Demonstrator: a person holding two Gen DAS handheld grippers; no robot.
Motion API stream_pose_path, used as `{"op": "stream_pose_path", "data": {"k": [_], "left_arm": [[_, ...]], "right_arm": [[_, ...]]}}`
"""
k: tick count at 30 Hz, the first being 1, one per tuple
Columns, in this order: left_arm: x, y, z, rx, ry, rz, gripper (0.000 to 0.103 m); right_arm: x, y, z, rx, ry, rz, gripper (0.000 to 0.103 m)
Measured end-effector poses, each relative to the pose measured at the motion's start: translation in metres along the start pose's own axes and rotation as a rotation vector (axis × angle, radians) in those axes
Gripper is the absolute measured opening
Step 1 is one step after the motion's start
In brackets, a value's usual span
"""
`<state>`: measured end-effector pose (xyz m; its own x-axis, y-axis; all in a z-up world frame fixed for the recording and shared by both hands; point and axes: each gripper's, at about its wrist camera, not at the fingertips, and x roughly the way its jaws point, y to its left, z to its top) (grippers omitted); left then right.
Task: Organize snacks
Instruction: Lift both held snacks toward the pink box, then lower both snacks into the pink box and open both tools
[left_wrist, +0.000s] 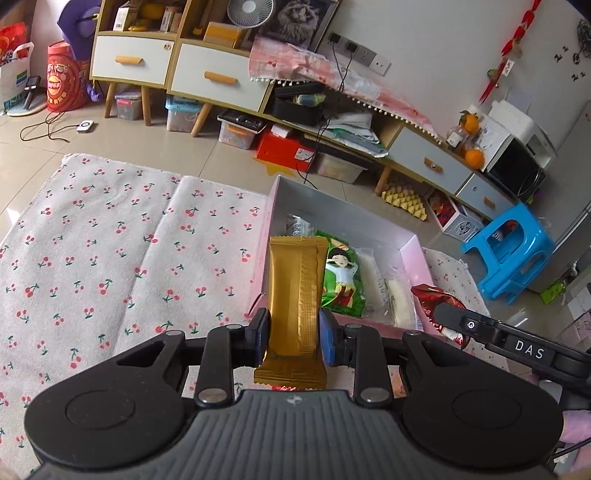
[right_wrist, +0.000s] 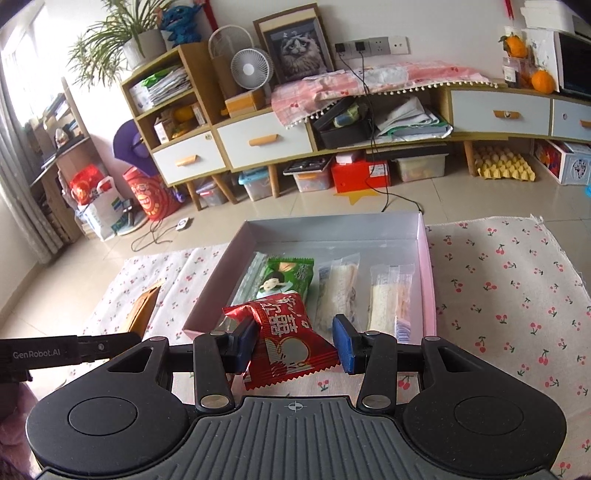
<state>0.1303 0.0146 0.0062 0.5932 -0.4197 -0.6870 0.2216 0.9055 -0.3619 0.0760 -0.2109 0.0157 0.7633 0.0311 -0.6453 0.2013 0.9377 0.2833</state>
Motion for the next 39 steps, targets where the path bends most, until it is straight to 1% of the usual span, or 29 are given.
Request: {"op": "stream_pose_path", "data": {"k": [4,10,13,17,20,25,29,31,32,33,36,39], "left_arm": [[0.015,-0.006,0.006,0.008,-0.023,-0.006,0.026],[0.036,-0.008,0.012,0.019,-0.063,0.007,0.026],[0.044,-0.011,0.013,0.044,-0.073,0.028,0.026],[0.054,-0.012,0.014,0.059,-0.079,0.032,0.026],[0.059,-0.016,0.014,0.084,-0.079,0.057,0.026],[0.064,-0.02,0.012,0.147,-0.075,0.084,0.026],[0.067,-0.016,0.012,0.141,-0.061,0.102,0.027],[0.066,-0.015,0.012,0.135,-0.068,0.102,0.032],[0.066,-0.015,0.012,0.134,-0.068,0.097,0.033],[0.066,-0.015,0.012,0.133,-0.068,0.094,0.035],[0.065,-0.018,0.011,0.136,-0.065,0.093,0.041],[0.065,-0.023,0.011,0.156,-0.063,0.099,0.047]], "right_arm": [[0.009,-0.015,0.004,0.06,-0.022,-0.022,0.043],[0.024,-0.034,0.003,0.135,-0.019,-0.055,0.043],[0.031,-0.038,-0.001,0.141,-0.001,-0.066,0.043],[0.038,-0.037,-0.006,0.128,0.015,-0.077,0.043],[0.041,-0.037,-0.009,0.124,0.02,-0.085,0.043],[0.043,-0.039,-0.01,0.131,0.016,-0.095,0.043],[0.046,-0.038,-0.011,0.114,0.019,-0.098,0.045],[0.045,-0.037,-0.011,0.109,0.012,-0.113,0.046],[0.045,-0.037,-0.011,0.109,0.016,-0.113,0.048],[0.045,-0.037,-0.011,0.112,0.016,-0.112,0.054],[0.043,-0.036,-0.011,0.11,0.008,-0.122,0.061],[0.042,-0.037,-0.011,0.11,0.01,-0.122,0.063]]}}
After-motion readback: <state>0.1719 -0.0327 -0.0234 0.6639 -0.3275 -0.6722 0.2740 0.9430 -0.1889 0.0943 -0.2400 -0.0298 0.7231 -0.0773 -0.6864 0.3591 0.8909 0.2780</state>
